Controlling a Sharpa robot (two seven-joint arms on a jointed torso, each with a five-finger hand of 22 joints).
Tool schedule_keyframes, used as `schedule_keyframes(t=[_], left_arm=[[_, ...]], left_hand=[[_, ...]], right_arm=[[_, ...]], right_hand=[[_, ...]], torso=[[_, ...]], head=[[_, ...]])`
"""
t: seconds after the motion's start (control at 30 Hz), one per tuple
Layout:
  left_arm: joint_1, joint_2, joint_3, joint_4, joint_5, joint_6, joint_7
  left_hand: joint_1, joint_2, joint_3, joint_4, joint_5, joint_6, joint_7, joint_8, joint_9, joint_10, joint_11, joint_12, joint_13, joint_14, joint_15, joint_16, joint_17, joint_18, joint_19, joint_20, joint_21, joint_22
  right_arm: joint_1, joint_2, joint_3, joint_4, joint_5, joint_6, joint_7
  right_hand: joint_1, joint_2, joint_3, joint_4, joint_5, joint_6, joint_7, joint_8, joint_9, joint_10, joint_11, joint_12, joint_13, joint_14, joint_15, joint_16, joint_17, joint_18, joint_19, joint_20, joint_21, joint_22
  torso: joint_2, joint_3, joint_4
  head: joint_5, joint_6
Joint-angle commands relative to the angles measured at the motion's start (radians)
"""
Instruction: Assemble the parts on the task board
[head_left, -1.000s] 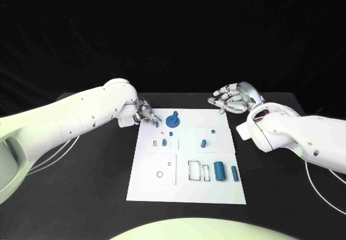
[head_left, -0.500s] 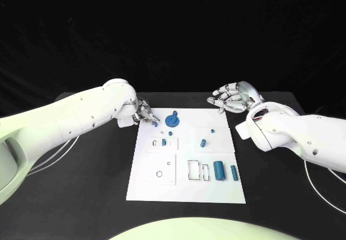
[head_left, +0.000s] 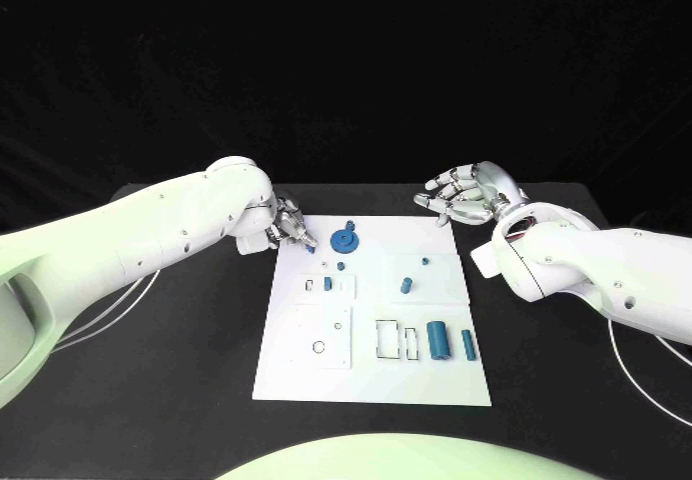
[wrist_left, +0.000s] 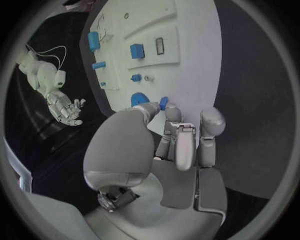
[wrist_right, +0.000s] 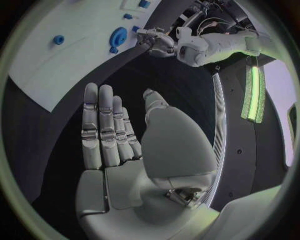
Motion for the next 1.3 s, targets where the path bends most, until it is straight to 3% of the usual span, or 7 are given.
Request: schedule_keyframes(t=[0.03,0.3,0.47,0.7,0.83,1.03,1.3], left_arm=[[0.000,-0.005,0.000,0.008,0.027,-0.010,0.016],[0.000,-0.044,0.004,0.056,0.047,-0.042,0.021],[0.000,-0.094,0.006,0.127,0.065,-0.075,0.026],[0.000,-0.174,0.007,0.251,0.071,-0.128,0.033],[0.000,-0.217,0.007,0.327,0.058,-0.162,0.037],[-0.006,-0.251,0.005,0.399,0.020,-0.194,0.030],[-0.028,-0.271,0.001,0.450,-0.035,-0.214,0.019]], left_hand=[[-0.003,-0.009,0.150,-0.128,0.001,-0.005,0.001,0.008,0.040,0.011,-0.002,-0.002,0.001,0.045,-0.001,0.005,0.075,-0.003,0.006,-0.001,0.008,0.003],[-0.055,-0.044,0.253,-0.180,0.009,0.009,-0.001,0.024,0.053,0.039,-0.006,0.017,0.023,0.051,-0.004,0.011,0.089,-0.007,0.020,-0.004,0.025,0.028],[-0.093,-0.072,0.313,-0.214,0.025,0.035,-0.009,0.025,0.055,0.071,-0.014,0.031,0.045,0.062,-0.012,0.020,0.114,-0.013,0.045,-0.011,0.045,0.061],[-0.134,-0.101,0.352,-0.245,0.099,0.069,-0.020,0.022,0.058,0.113,-0.024,0.050,0.082,0.068,-0.021,0.026,0.132,-0.021,0.073,-0.020,0.068,0.100],[-0.145,-0.107,0.358,-0.254,0.128,0.080,-0.023,0.020,0.060,0.127,-0.028,0.059,0.097,0.070,-0.024,0.028,0.138,-0.020,0.072,-0.023,0.068,0.097],[-0.149,-0.109,0.360,-0.256,0.136,0.084,-0.024,0.020,0.061,0.133,-0.029,0.063,0.104,0.071,-0.025,0.029,0.140,-0.021,0.075,-0.024,0.070,0.101],[-0.150,-0.110,0.361,-0.258,0.140,0.086,-0.025,0.020,0.061,0.136,-0.030,0.065,0.108,0.072,-0.025,0.030,0.142,-0.021,0.077,-0.024,0.072,0.104]], right_arm=[[0.000,0.001,0.000,-0.001,-0.003,0.015,0.010],[0.000,0.000,0.000,-0.003,-0.001,0.015,0.011],[0.000,-0.002,0.000,-0.003,0.000,0.016,0.011],[-0.001,-0.006,0.000,-0.004,0.001,0.016,0.011],[-0.002,-0.008,0.000,-0.004,0.002,0.016,0.011],[-0.003,-0.010,0.000,-0.003,0.002,0.016,0.010],[-0.004,-0.012,0.000,-0.001,0.002,0.017,0.009]], right_hand=[[0.005,0.003,0.007,-0.001,0.005,0.003,0.006,0.005,-0.001,0.005,0.005,-0.005,-0.001,-0.002,0.006,-0.003,-0.001,0.013,-0.001,0.005,-0.005,-0.001],[0.005,0.004,0.007,-0.001,0.007,0.003,0.006,0.005,-0.002,0.006,0.005,-0.006,-0.004,-0.002,0.006,-0.005,-0.001,0.013,-0.001,0.005,-0.005,-0.003],[0.005,0.004,0.007,-0.001,0.007,0.003,0.006,0.005,-0.002,0.006,0.005,-0.006,-0.004,-0.002,0.006,-0.005,-0.001,0.013,-0.001,0.005,-0.005,-0.003],[0.004,0.004,0.007,0.000,0.009,0.004,0.006,0.006,-0.002,0.007,0.004,-0.007,-0.006,-0.001,0.006,-0.006,-0.001,0.013,-0.001,0.005,-0.005,-0.005],[0.004,0.003,0.007,0.000,0.009,0.004,0.006,0.006,-0.002,0.008,0.004,-0.008,-0.007,-0.001,0.006,-0.006,-0.001,0.013,-0.001,0.005,-0.005,-0.005],[0.004,0.003,0.007,0.000,0.009,0.005,0.006,0.006,-0.002,0.008,0.004,-0.008,-0.007,-0.001,0.006,-0.007,-0.001,0.013,-0.001,0.005,-0.005,-0.006],[0.004,0.003,0.007,-0.001,0.010,0.005,0.006,0.006,-0.002,0.008,0.004,-0.009,-0.008,-0.001,0.006,-0.008,-0.001,0.013,-0.001,0.005,-0.005,-0.006]], torso=[[-0.001,0.0004,0.0006],[-0.002,0.0006,0.0014],[-0.005,0.0012,0.0030],[-0.008,0.0008,0.0058],[-0.006,0.0001,0.0047],[-0.007,0.0011,0.0051],[-0.006,0.0011,0.0054]], head=[[0.001,0.001],[0.004,0.001],[0.005,-0.001],[0.005,-0.006],[0.008,-0.005],[0.013,-0.008],[0.018,-0.012]])
